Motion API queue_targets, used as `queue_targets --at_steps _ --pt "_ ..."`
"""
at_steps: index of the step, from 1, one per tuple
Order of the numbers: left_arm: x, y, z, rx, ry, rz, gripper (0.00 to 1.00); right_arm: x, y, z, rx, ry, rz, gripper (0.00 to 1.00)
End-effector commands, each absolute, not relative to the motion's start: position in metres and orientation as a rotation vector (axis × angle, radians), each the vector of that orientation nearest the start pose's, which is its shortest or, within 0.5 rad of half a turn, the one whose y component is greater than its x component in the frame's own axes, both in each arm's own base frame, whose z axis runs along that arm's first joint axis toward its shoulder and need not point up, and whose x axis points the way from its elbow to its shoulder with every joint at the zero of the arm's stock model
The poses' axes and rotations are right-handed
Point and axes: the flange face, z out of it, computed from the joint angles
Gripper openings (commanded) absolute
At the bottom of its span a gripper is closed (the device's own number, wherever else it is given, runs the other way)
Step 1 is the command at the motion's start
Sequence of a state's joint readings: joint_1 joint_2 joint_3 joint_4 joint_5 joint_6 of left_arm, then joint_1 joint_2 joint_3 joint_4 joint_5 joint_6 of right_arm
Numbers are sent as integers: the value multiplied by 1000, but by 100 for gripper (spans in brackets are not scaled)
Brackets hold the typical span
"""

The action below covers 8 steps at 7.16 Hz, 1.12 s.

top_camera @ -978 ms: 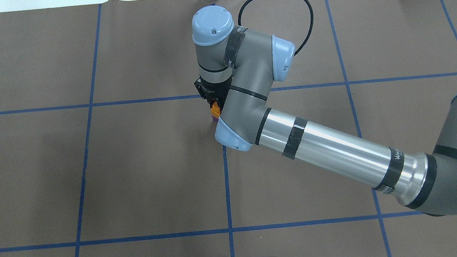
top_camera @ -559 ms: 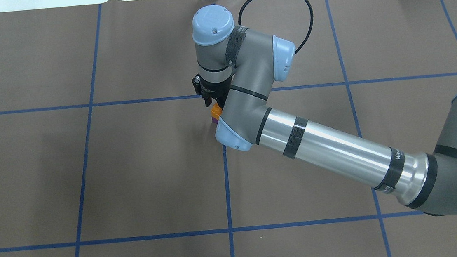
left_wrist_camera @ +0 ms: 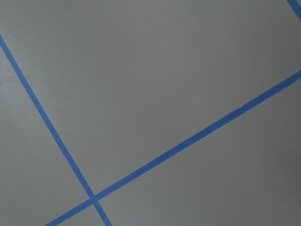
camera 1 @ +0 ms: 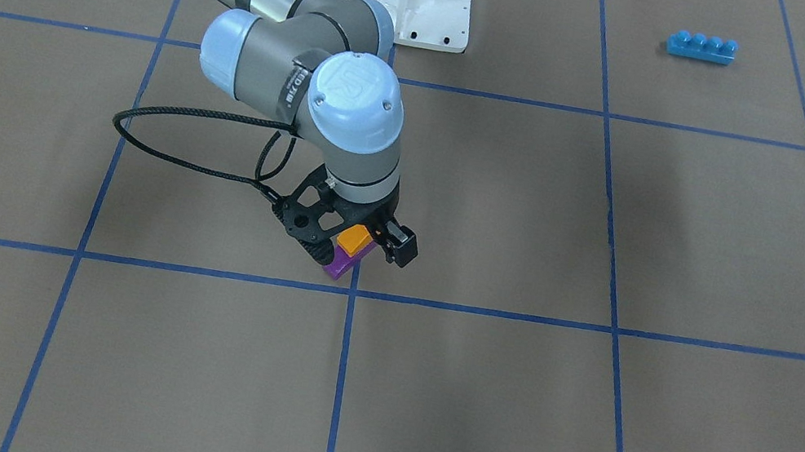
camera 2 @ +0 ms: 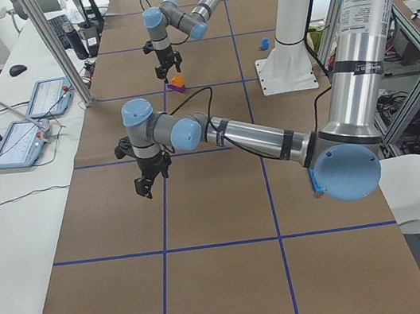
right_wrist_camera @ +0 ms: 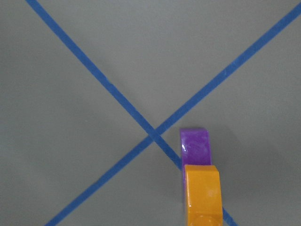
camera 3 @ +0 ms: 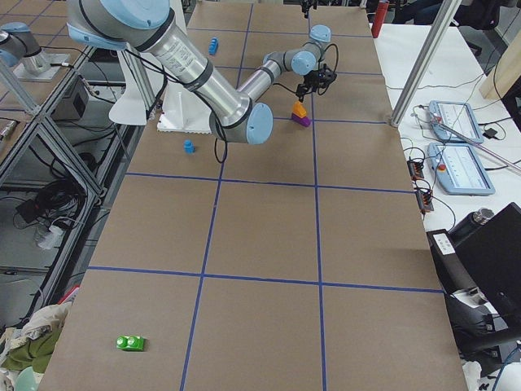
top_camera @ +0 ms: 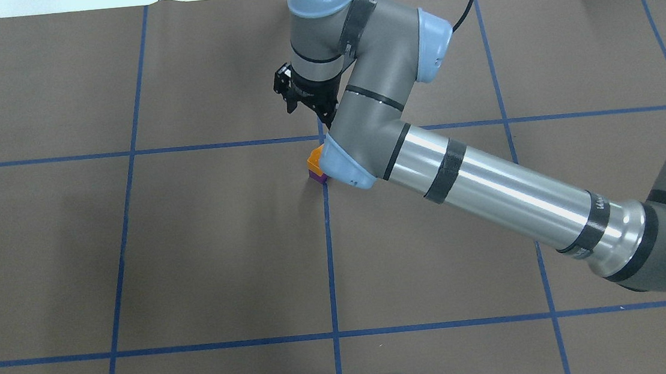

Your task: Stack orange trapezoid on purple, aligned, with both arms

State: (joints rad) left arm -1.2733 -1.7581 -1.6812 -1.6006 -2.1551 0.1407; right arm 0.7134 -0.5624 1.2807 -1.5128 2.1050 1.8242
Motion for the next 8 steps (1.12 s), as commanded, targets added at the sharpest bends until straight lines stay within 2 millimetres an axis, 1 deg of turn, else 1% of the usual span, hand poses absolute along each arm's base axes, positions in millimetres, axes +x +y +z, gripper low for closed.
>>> queue_targets --at_steps 1,2,3,4,5,6,7,8 --pt "66 -572 521 271 611 475 100 -432 -597 116 -208 -968 641 100" --pt "43 -574 526 281 609 474 100 -359 -607 170 -112 -971 533 100" --pt "2 -577 553 281 652 487 100 -283 -627 236 -79 -962 407 100" --pt "-22 -574 573 280 687 491 100 -202 -643 308 -41 -943 325 100" --pt "-39 -555 595 255 689 451 100 -143 -640 374 22 -908 199 100" --pt "-47 -545 604 246 689 434 100 -91 -626 437 70 -863 91 100" --pt "-51 -523 627 232 692 428 100 -47 -601 500 78 -822 29 100" --pt "-52 -513 652 191 696 413 100 -16 -566 566 39 -791 10 100"
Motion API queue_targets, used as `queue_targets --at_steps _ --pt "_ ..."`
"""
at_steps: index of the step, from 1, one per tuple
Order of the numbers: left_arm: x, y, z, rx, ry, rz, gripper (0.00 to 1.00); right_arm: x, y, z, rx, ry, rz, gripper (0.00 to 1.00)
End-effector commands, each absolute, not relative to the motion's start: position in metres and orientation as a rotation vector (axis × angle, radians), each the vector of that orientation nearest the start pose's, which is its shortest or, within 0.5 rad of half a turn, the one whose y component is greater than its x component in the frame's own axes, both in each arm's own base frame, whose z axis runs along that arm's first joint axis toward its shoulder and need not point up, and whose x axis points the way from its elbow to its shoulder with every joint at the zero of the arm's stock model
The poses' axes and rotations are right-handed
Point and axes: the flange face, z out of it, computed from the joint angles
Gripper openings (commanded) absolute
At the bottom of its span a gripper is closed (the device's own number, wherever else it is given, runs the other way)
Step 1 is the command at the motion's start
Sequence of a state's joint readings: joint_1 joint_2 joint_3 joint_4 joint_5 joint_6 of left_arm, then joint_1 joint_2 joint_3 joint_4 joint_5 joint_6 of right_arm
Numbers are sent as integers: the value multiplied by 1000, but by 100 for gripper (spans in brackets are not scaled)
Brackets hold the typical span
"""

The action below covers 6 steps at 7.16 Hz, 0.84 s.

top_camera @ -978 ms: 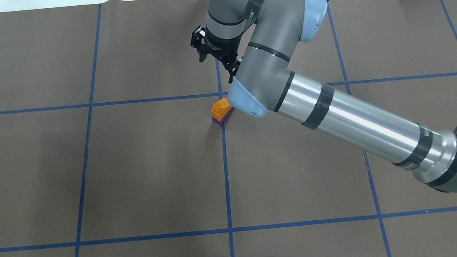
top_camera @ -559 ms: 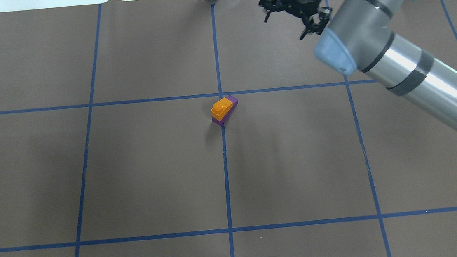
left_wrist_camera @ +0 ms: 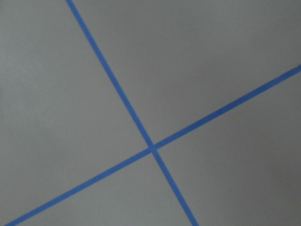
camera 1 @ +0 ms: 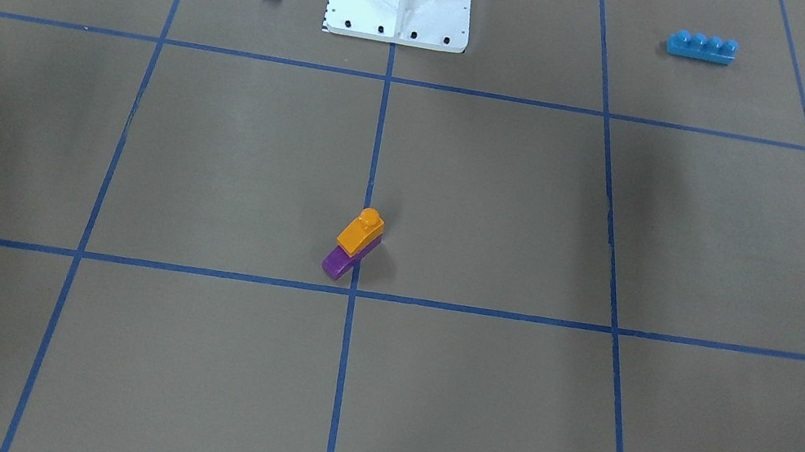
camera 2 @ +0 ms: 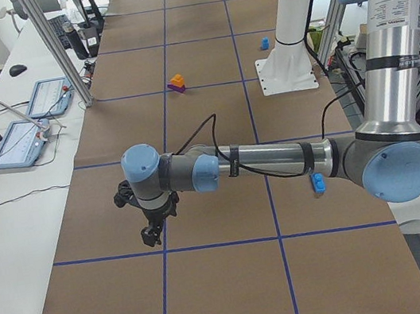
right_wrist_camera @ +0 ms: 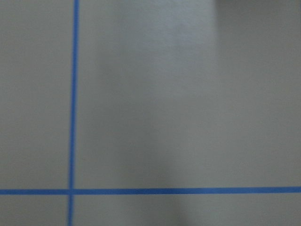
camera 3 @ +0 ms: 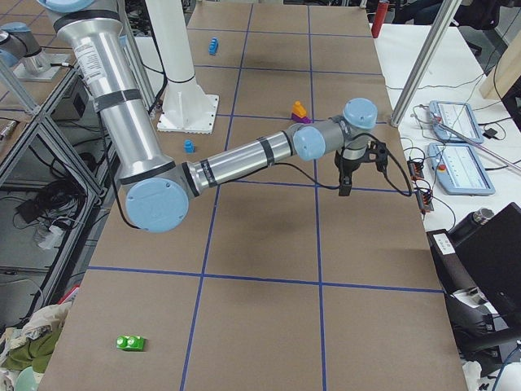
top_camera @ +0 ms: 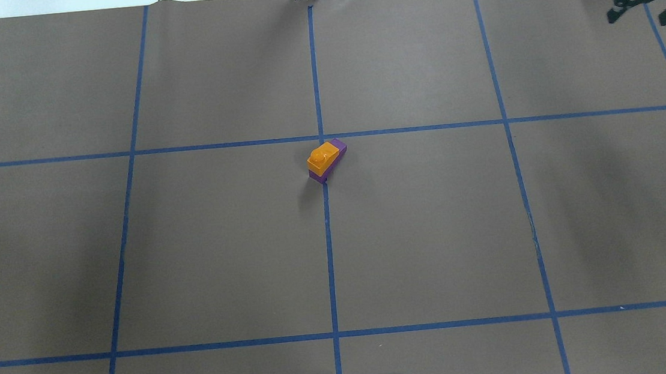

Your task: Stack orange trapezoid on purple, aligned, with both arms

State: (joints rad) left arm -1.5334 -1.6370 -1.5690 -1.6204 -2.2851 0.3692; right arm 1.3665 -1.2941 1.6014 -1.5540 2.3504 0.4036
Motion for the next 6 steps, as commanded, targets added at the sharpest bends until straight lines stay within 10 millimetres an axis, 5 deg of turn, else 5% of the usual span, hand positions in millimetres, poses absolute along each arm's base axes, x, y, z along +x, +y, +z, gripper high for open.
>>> queue_targets --at_steps 1,3,4,6 --pt "-52 -508 656 183 697 410 100 2 -532 608 50 -781 -66 100" --pt "-52 -507 659 179 697 410 100 19 -507 626 51 -771 -61 100" --pt "-53 -505 661 172 698 402 100 41 -498 619 71 -767 -25 100" --pt "-52 -505 671 139 702 384 100 48 -479 602 33 -766 2 100"
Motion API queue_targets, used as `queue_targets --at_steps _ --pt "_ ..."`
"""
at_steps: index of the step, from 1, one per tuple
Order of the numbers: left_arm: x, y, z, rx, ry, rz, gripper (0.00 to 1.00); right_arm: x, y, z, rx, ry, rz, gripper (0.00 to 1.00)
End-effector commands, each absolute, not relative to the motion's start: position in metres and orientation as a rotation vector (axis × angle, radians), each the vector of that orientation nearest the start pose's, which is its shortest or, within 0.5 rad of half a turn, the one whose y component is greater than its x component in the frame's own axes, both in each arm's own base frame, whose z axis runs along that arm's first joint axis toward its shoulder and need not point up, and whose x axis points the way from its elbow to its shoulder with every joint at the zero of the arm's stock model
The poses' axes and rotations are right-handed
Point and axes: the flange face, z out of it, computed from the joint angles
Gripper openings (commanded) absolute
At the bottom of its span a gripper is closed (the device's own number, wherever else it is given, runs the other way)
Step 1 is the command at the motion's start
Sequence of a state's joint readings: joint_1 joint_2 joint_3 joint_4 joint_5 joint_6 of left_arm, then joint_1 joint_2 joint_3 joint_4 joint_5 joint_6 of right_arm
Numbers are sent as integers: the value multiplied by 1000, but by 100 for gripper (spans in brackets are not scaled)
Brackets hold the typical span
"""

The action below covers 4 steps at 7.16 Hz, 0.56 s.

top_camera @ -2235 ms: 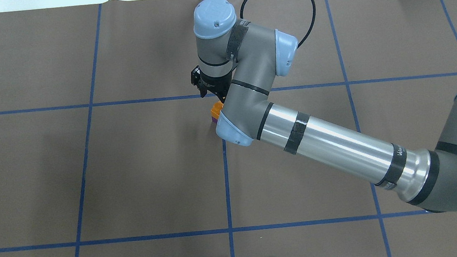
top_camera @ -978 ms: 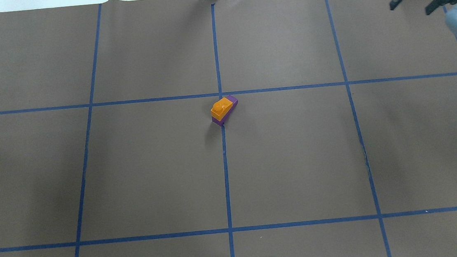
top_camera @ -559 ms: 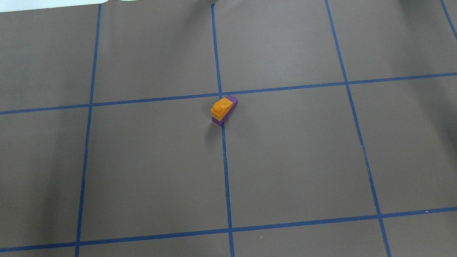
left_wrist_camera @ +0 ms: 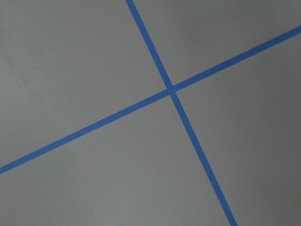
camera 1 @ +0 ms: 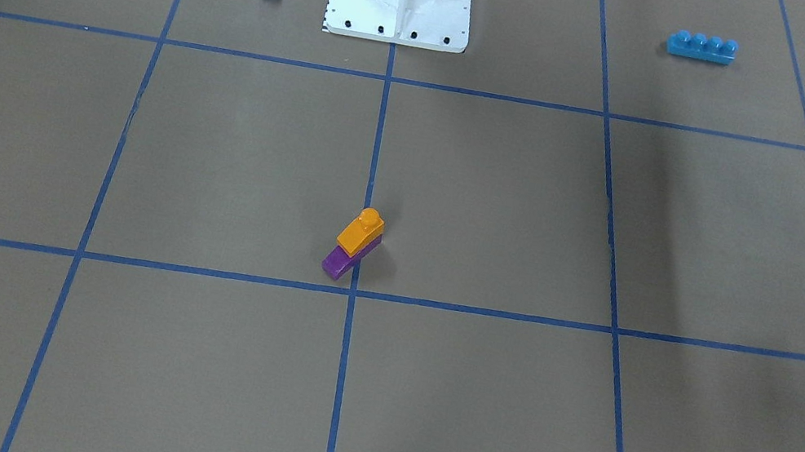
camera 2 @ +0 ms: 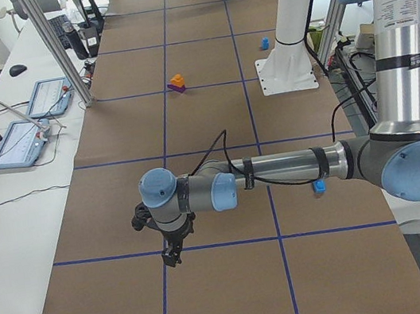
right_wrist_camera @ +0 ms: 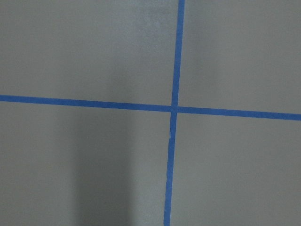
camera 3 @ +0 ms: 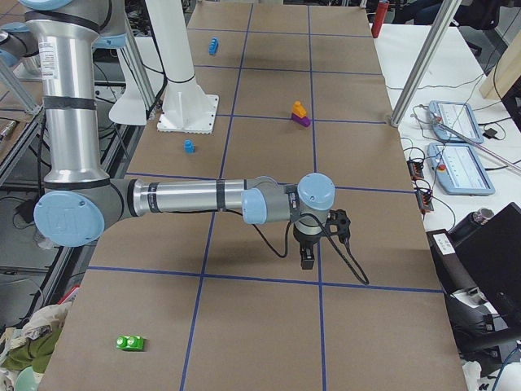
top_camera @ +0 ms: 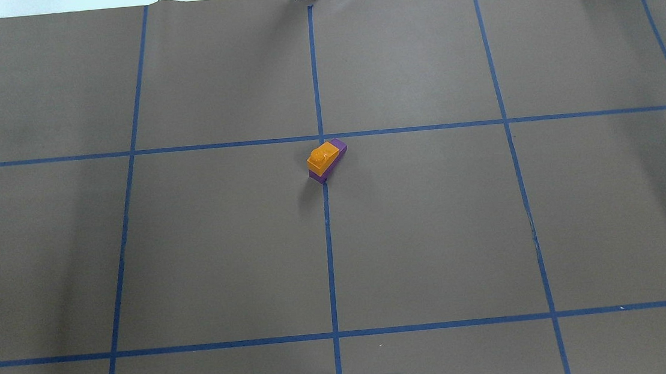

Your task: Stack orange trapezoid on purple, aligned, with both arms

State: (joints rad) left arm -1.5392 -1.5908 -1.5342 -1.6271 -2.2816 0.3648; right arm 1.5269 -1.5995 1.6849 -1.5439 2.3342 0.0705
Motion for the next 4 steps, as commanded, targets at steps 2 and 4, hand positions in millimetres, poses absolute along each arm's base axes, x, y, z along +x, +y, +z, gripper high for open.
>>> queue_targets --at_steps 2,4 --pt "-53 -507 674 113 709 371 100 48 -471 603 -27 -776 -5 100" --pt "-65 -511 663 106 713 342 100 48 -467 610 -39 -777 -1 100"
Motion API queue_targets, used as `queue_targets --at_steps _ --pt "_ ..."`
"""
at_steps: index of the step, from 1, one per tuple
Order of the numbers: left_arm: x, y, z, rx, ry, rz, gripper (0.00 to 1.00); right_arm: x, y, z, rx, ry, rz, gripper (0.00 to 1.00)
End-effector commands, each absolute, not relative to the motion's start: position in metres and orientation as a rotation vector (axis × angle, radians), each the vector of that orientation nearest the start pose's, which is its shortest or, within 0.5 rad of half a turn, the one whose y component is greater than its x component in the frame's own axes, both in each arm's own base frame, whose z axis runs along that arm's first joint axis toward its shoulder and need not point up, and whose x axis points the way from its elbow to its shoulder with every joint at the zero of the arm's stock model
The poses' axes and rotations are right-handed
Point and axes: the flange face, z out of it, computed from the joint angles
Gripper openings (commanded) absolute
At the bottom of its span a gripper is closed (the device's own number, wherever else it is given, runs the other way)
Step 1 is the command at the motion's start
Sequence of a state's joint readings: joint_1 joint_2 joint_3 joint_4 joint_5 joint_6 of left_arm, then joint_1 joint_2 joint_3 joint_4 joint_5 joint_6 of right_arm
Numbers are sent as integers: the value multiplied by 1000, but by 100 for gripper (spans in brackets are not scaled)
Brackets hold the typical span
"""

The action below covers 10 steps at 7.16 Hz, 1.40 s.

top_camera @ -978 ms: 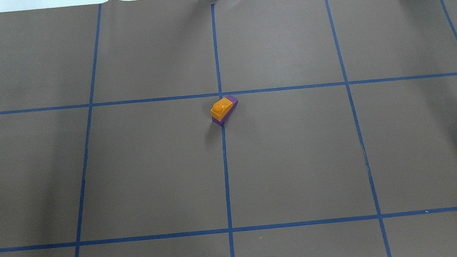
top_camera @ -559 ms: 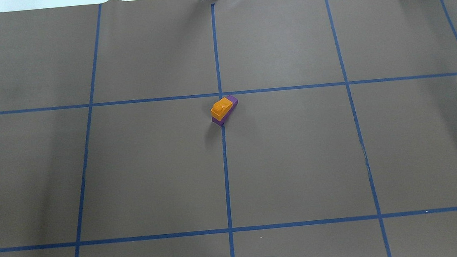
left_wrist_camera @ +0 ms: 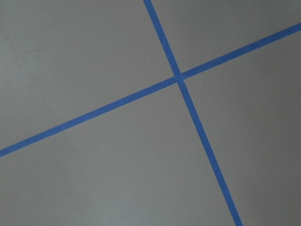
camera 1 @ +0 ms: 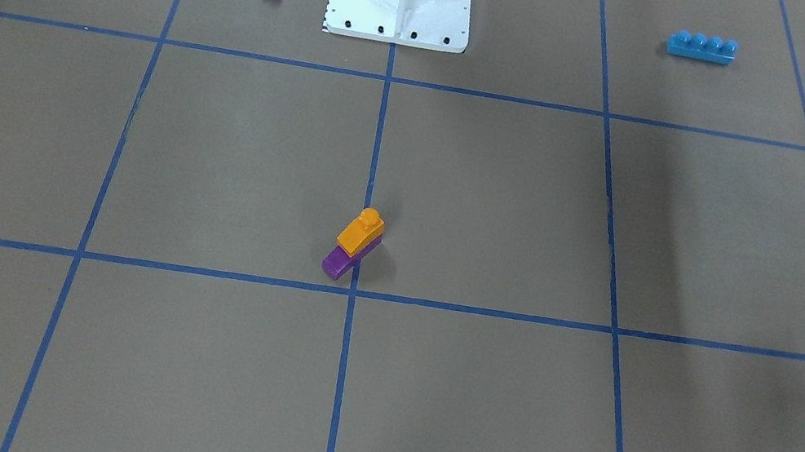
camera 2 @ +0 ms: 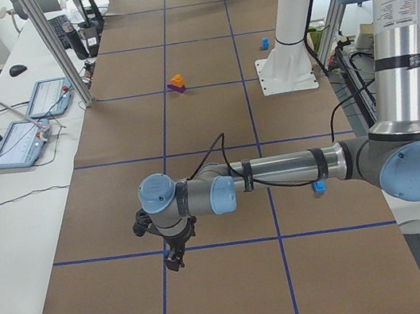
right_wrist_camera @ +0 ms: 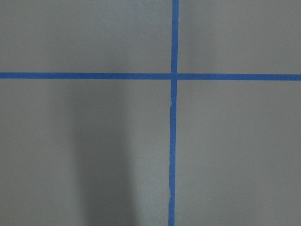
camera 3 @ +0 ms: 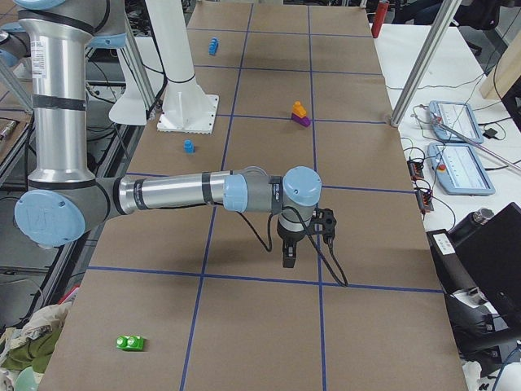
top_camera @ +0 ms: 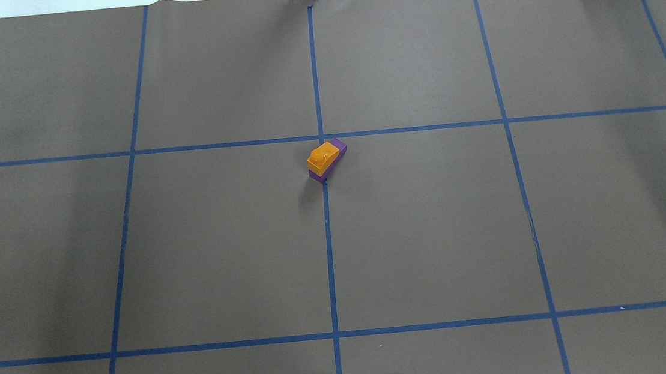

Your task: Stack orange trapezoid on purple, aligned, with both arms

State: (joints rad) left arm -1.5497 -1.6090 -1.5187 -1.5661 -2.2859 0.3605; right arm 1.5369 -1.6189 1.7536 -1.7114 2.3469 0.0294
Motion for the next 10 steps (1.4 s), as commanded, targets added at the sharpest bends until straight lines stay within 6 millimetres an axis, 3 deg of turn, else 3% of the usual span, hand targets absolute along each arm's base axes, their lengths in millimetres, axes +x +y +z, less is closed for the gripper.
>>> queue_targets --at_steps 1,2,10 --pt "-66 -517 655 99 712 336 100 48 -464 614 -47 -774 4 100" --pt "-67 -518 649 95 710 314 100 48 -464 621 -60 -775 13 100" --pt "-66 -519 645 90 709 279 100 47 -472 609 -27 -779 -11 100"
